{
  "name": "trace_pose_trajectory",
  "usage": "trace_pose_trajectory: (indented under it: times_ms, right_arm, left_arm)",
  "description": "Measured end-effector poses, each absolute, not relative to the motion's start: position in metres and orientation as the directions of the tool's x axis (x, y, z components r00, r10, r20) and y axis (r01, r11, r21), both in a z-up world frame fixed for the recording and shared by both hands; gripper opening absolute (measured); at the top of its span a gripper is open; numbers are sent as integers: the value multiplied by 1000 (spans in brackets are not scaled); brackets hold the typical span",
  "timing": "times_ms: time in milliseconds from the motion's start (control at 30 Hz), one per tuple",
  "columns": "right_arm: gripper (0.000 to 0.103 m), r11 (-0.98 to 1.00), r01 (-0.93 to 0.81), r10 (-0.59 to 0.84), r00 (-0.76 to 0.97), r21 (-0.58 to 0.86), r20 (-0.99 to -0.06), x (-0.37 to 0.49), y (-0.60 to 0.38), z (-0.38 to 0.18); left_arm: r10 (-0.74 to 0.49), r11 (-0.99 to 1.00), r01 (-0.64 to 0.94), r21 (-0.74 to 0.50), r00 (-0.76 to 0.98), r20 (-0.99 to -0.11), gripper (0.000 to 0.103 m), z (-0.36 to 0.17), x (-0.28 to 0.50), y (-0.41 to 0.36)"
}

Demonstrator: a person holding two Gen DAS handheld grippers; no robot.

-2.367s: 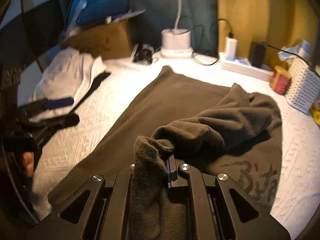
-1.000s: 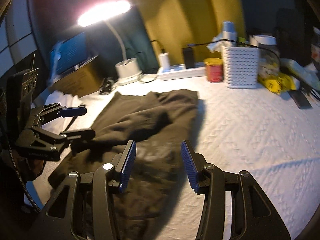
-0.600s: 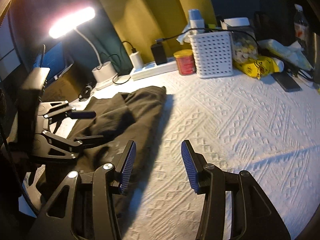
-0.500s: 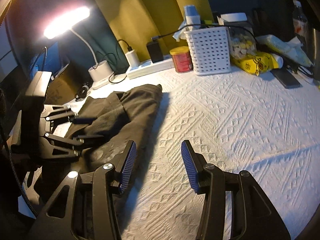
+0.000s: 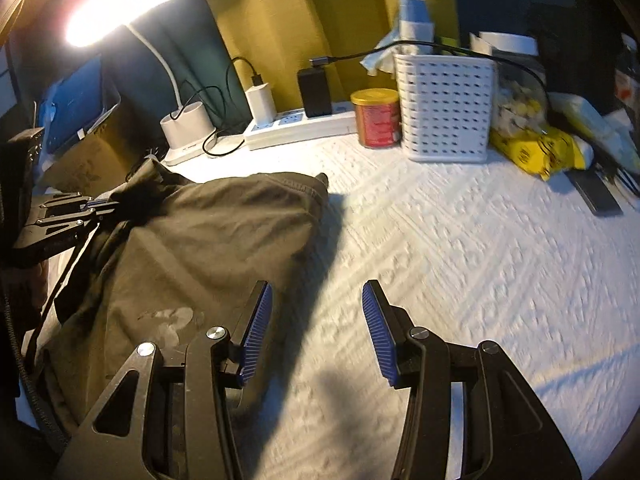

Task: Fold small clothes
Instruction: 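Grasp the folded sweatshirt edge with the left tool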

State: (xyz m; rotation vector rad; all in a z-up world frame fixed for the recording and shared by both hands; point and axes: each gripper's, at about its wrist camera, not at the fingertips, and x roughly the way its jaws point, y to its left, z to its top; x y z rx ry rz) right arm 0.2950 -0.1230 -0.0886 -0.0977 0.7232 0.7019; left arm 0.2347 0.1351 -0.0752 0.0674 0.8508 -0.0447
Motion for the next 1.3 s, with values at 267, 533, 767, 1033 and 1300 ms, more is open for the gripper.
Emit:
trace_pose_trajectory:
  times_ms: [267,533,767,1033,1300]
  right_arm:
    - [50,785,-601,537,545,146,-643,331,-101,-88]
    - [50,790,-541,576,496,288,-649,376,-97,-95]
    - [42,735,-583,634,412,345,-655,388,-74,-100]
    - [11,713,-651,643,461,260,-611,380,-52,-81]
    - [11,753,-646,562,527,130,-637,383,-26,-86]
  left_arm:
    - [-116,993,50,-111,663,-739,5,-86,237,154]
    - [-103,994,45,-100,686,-720,80,-82,241,154]
    - [-95,995,80,-56,639,-763,14,-103,265,155]
    - [-90,996,78,-49,716,-692,9,-77,251,164]
    - [-10,999,-22,-36,703,-712,4,-95,260,199]
